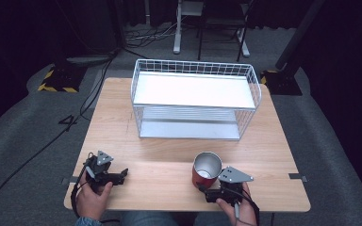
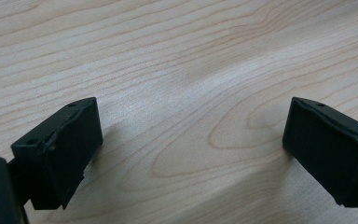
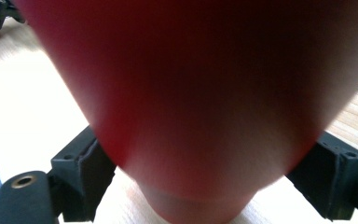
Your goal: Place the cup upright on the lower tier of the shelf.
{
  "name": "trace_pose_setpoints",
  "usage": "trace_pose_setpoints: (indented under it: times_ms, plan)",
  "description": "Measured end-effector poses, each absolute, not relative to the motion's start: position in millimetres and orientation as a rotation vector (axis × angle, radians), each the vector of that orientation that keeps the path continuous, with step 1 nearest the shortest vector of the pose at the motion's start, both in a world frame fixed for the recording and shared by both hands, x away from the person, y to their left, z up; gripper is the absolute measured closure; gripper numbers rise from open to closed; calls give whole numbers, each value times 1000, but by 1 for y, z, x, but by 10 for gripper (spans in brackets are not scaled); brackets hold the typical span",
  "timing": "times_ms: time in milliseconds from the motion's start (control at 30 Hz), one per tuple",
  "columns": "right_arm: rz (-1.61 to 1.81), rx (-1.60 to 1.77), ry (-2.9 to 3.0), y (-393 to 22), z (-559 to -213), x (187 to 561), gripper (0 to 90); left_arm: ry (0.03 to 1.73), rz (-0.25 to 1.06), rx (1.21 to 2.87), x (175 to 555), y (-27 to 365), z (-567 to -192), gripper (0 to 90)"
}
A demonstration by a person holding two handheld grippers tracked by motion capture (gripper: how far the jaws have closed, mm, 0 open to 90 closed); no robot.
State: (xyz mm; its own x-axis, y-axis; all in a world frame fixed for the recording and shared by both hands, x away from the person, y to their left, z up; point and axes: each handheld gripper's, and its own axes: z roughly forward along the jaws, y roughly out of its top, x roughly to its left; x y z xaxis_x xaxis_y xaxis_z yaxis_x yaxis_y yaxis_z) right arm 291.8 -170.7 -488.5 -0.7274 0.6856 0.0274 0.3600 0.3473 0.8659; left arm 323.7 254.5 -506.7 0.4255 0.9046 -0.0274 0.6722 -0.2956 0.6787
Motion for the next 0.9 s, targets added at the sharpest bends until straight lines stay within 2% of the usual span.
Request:
trace_pose_setpoints:
  times_ms: [900]
  plan:
    - [1318, 941, 2256, -159, -501, 299, 169, 1326, 486, 2064, 324, 255, -507, 51]
